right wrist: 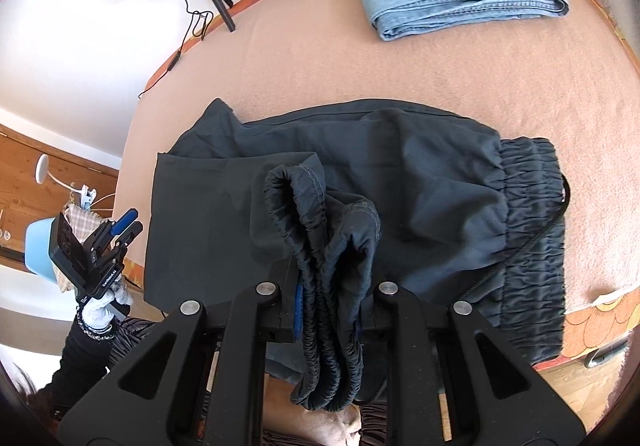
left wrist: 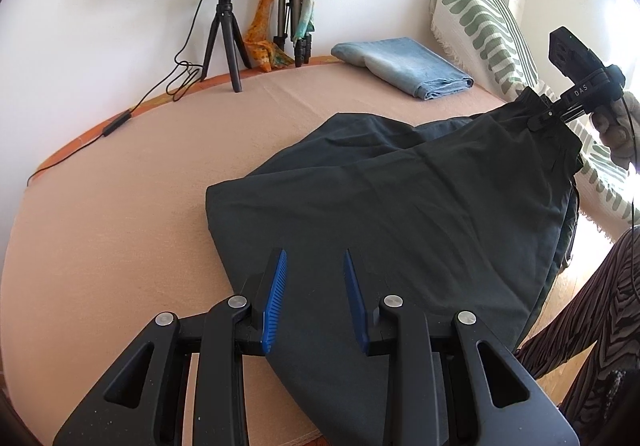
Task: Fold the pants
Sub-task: 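Carry the waistband with the right gripper over onto the pant legs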
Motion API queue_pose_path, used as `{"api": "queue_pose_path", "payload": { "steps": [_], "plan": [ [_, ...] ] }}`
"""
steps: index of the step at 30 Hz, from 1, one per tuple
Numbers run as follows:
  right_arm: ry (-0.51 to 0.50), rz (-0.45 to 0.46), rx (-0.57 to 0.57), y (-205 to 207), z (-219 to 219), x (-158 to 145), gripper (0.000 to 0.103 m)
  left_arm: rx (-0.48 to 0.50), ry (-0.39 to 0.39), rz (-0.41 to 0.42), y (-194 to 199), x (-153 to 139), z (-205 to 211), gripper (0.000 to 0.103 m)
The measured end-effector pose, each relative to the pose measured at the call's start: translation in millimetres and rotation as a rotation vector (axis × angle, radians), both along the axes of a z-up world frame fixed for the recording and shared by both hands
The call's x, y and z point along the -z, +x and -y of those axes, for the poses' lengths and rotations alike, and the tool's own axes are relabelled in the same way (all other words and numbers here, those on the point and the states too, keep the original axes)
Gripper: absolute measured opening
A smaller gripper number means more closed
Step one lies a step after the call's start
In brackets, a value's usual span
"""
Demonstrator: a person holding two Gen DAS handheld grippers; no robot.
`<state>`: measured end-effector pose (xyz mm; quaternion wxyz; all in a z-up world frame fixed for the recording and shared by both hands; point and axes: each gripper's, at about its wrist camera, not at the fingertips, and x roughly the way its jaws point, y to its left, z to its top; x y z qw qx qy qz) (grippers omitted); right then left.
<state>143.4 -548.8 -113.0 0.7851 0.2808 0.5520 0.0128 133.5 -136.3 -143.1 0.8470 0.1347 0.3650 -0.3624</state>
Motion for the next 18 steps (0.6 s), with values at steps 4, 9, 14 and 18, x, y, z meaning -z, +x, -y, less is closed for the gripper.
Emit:
{"api": "queue_pose_path", "payload": {
  "steps": [4,9,14,18],
  "plan": [
    [-0.012,-0.009,0.02,-2,15,5,0.018,0.011,-0.003,-0.012,-1,2,3,0.028],
    [-0.032,-0.026,0.007,-4,22,13,0.018,0.046,0.013,-0.027,-6,9,11,0.028],
    [-0.058,-0.026,0.027,-10,32,21,0.019,0.072,0.033,-0.033,-9,14,18,0.028],
    [-0.115,-0.04,0.066,-18,40,20,0.039,0.073,0.033,-0.031,-10,13,20,0.028]
  ]
}}
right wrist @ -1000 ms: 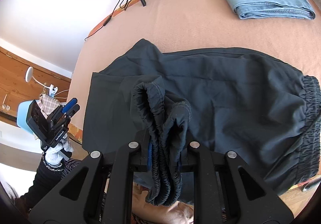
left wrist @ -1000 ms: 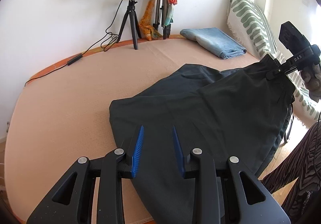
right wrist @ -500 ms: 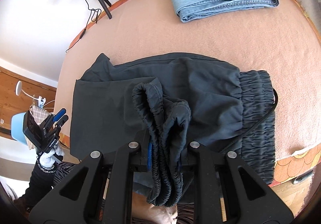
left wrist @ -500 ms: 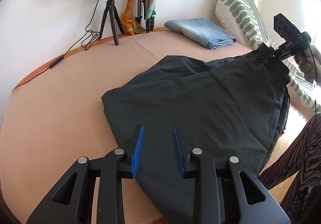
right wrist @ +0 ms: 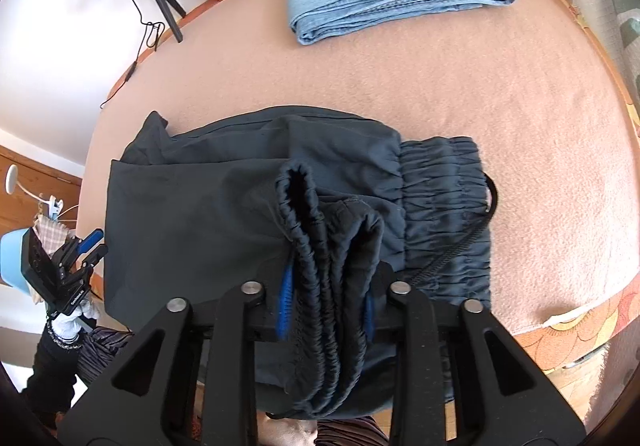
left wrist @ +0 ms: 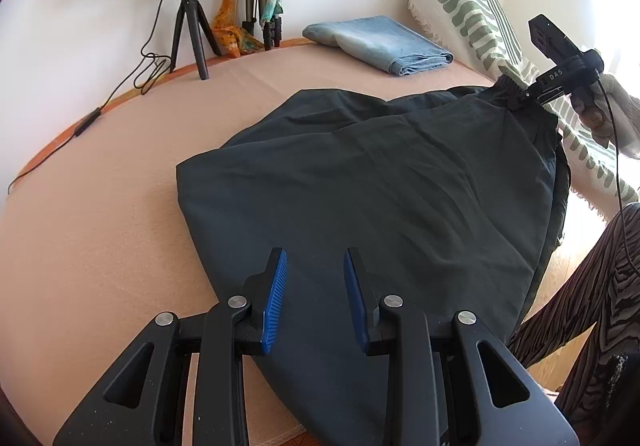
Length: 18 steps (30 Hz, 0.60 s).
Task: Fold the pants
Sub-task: 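Carry the waistband with the right gripper over onto the pant legs, then open the right gripper and release the waistband on the legs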
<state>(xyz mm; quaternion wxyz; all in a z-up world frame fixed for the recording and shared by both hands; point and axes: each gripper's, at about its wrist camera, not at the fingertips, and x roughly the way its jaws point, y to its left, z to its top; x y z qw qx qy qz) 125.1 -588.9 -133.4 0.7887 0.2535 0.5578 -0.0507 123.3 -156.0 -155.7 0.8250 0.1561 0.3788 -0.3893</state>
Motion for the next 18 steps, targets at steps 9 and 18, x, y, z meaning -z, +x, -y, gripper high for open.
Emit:
{"api": "queue_pose_path", "payload": {
  "steps": [9,18],
  "plan": [
    [-0.058,0.108,0.083,-46,-10,-38,0.045,-0.014,-0.024,0.006,-1,-8,-6,0.028],
    [-0.124,0.054,0.109,-67,-33,-26,0.045,-0.023,-0.029,-0.013,-2,-9,-11,0.028]
  ]
}}
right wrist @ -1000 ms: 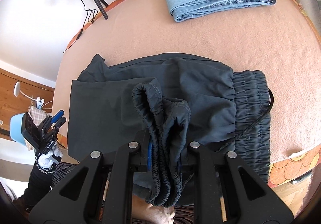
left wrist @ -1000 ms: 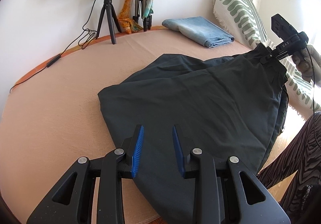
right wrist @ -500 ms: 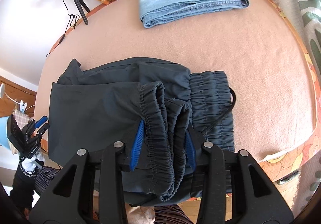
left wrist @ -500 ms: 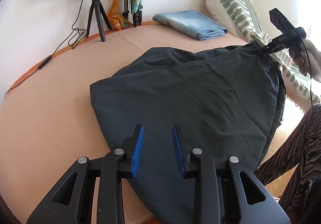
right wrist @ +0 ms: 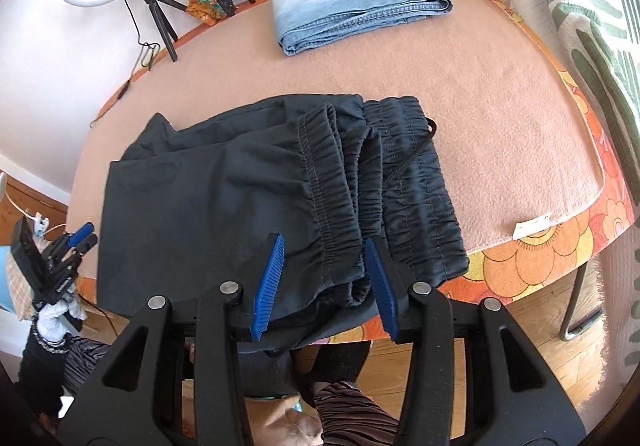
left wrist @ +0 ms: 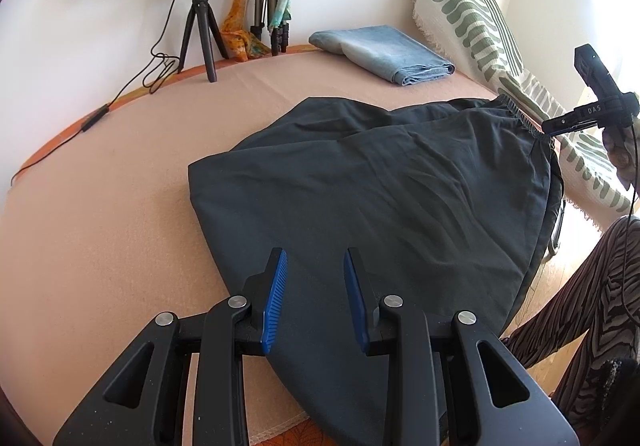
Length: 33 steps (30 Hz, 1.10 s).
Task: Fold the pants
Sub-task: 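Open the right gripper and release the waistband on the legs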
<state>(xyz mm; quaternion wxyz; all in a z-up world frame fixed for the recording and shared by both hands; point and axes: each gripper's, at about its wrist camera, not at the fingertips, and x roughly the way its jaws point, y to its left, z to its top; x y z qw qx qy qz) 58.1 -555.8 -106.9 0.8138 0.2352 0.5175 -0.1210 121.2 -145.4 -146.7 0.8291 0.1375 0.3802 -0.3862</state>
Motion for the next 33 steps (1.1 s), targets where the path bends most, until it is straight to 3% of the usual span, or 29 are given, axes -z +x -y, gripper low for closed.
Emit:
{"api": "queue_pose_path", "payload": {
  "steps": [4,6,12,15,19,21,24,28,33],
  "plan": [
    [-0.003,-0.032,0.017,-1,0,12,0.043,-0.006,-0.005,0.004,-1,-2,-2,0.028],
    [0.001,-0.042,0.006,-1,-2,17,0.025,-0.01,-0.004,0.005,-1,-2,-3,0.028],
    [0.029,0.001,0.017,-13,-4,5,0.01,-0.025,-0.01,0.008,0,-6,-6,0.028],
    [0.069,0.02,0.033,-24,0,-5,0.01,-0.041,-0.02,0.008,2,-8,-11,0.028],
    [-0.034,-0.03,0.015,-26,-4,-3,0.012,-0.075,-0.047,-0.038,8,-8,-23,0.028],
    [-0.022,-0.006,0.045,-26,-1,-5,0.014,-0.092,-0.05,-0.048,5,-7,-30,0.028],
    [-0.083,0.038,0.037,-19,-8,-17,0.015,-0.111,-0.06,-0.069,0,-5,-41,0.028],
    [-0.113,0.095,-0.069,4,-38,-30,0.017,-0.144,-0.072,-0.129,-9,3,-54,0.028],
    [-0.112,0.139,-0.253,45,-97,-32,0.028,-0.181,-0.084,-0.208,-16,19,-63,0.028]
  ]
}}
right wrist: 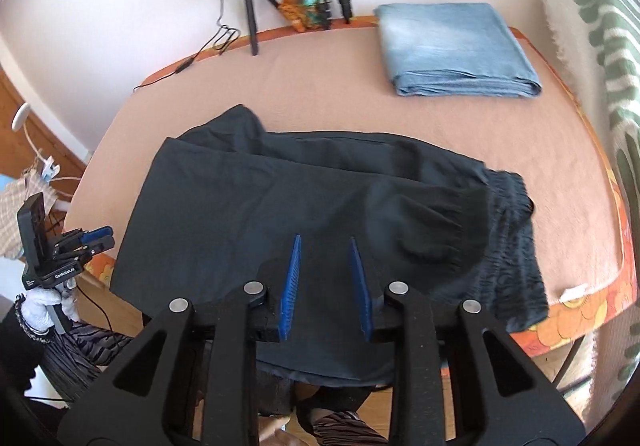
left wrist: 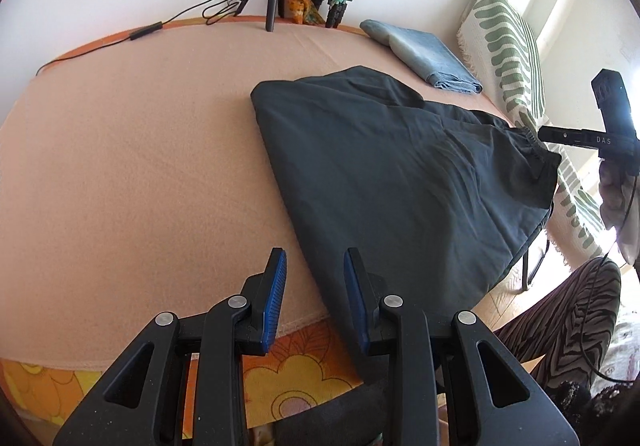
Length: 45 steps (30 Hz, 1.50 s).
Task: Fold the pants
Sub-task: 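Open the right gripper and release the waistband on the legs, then grasp the folded pants edge with the right gripper while the left gripper grasps beside it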
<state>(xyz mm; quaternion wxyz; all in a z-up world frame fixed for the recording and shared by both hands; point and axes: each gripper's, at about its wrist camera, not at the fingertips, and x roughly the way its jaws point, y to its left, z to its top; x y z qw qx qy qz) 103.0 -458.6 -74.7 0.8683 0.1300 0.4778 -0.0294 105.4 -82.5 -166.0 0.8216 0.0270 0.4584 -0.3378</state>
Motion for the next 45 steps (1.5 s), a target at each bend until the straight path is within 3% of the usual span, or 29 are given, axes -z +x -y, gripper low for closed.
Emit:
{"api": "queue_pose_path", "payload": {
  "steps": [4,10,14,17,26,28,38,45],
  "plan": [
    [-0.066,0.001,-0.081,24,-37,3,0.028,-0.006,-0.01,-0.01,-8,5,-4,0.028],
    [-0.015,-0.037,-0.119,40,-50,14,0.029,0.013,-0.031,-0.05,-14,12,-1,0.028],
    [0.082,-0.041,-0.183,61,-75,14,0.043,-0.011,-0.066,-0.094,-14,17,2,0.028],
    [0.095,-0.043,-0.25,82,-105,13,0.043,-0.017,-0.067,-0.089,-14,17,4,0.028],
    [0.162,-0.139,-0.342,150,-177,31,0.044,-0.055,-0.256,-0.224,1,26,-10,0.028],
    [0.169,-0.168,-0.347,163,-189,38,0.044,-0.041,-0.267,-0.218,0,26,-8,0.025],
    [0.112,-0.319,-0.324,219,-226,76,0.044,-0.006,-0.276,-0.174,-6,18,0,0.025],
    [-0.045,-0.395,-0.318,241,-250,93,0.044,0.03,-0.277,-0.167,-14,16,8,0.025]
  ]
}}
